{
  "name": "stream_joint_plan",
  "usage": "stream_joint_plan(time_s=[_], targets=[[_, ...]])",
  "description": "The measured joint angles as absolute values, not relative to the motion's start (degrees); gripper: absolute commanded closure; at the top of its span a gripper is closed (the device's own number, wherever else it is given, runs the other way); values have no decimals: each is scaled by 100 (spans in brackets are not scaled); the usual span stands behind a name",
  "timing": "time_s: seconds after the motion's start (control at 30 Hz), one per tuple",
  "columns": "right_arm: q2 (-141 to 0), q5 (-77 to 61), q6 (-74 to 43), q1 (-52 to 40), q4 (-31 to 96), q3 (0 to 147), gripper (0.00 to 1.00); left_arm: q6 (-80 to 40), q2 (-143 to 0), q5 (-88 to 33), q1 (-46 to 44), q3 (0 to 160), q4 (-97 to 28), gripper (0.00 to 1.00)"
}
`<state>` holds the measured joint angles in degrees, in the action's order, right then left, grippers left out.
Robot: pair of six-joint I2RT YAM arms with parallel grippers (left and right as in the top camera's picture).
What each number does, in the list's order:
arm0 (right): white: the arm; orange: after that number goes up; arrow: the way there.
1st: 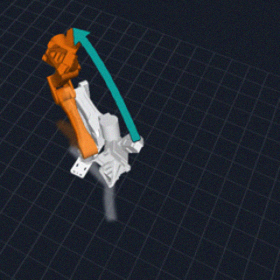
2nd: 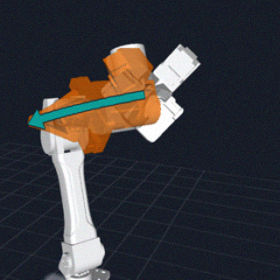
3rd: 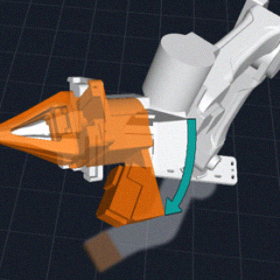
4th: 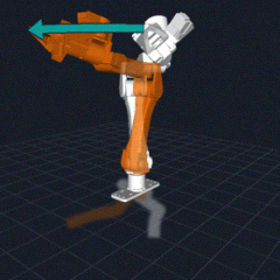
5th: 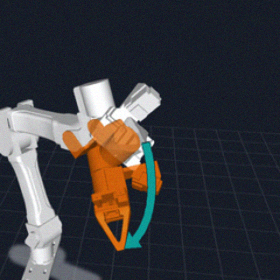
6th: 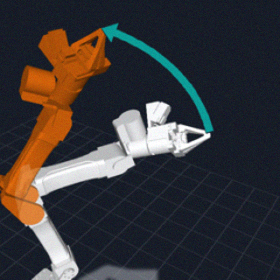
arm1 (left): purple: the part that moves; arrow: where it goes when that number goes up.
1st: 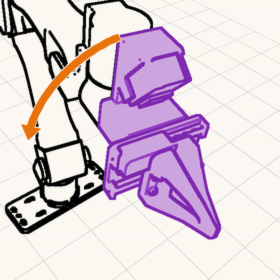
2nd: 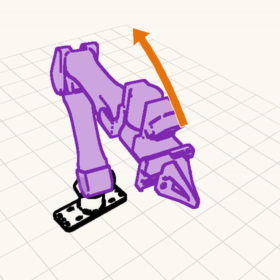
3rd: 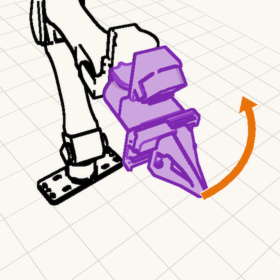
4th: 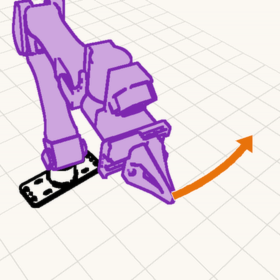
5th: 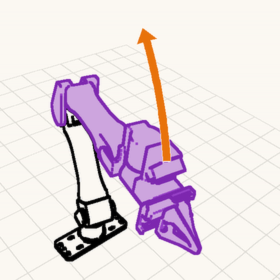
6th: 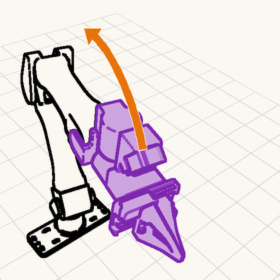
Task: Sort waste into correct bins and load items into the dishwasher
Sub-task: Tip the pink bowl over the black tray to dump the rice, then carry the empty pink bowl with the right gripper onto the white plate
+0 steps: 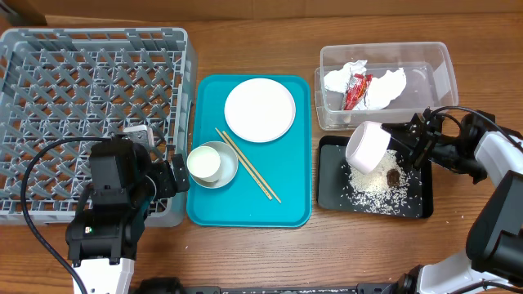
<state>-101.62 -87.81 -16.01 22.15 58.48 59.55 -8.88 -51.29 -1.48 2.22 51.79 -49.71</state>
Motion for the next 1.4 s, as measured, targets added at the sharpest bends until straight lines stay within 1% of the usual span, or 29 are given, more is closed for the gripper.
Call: stream_joint_plan(time_s=[0.27, 0.37, 0.47, 0.57, 0.73, 0.83, 0.93, 1.13, 1.27, 1.4], targets=[[-10162, -8713, -1531, 2211, 5623, 5955, 96, -886, -5129, -148, 222, 5179, -4969, 0], [-10160, -8103, -1402, 2152, 5623, 5957, 96, -888, -5129, -148, 222, 5179, -4967, 0], [-10132, -7400, -1079, 1898, 5756, 5964, 96, -888, -5129, -148, 222, 5179, -4956, 0], [-10020, -7124, -808, 1664, 5857, 6045, 96, -888, -5129, -148, 222, 5179, -4950, 0], [-9623, -6490, -550, 1133, 6047, 6711, 96, -888, -5129, -148, 222, 5179, -4932, 0], [-9402, -5758, -489, 565, 6211, 7443, 96, -888, -5129, -148, 222, 5179, -4930, 0], [-9288, -5026, -445, -130, 6060, 8003, 96, -888, -5129, -148, 222, 5179, -4930, 0], [-9260, -3306, -458, -1673, 4744, 8259, 96, -888, -5131, -148, 222, 5179, -4930, 0], [-9334, -2097, -429, -2528, 3802, 8261, 96, -888, -5157, -148, 222, 5179, -4930, 0], [-9682, -1352, -268, -3144, 3050, 8261, 96, -888, -5164, -148, 222, 5179, -4930, 1]])
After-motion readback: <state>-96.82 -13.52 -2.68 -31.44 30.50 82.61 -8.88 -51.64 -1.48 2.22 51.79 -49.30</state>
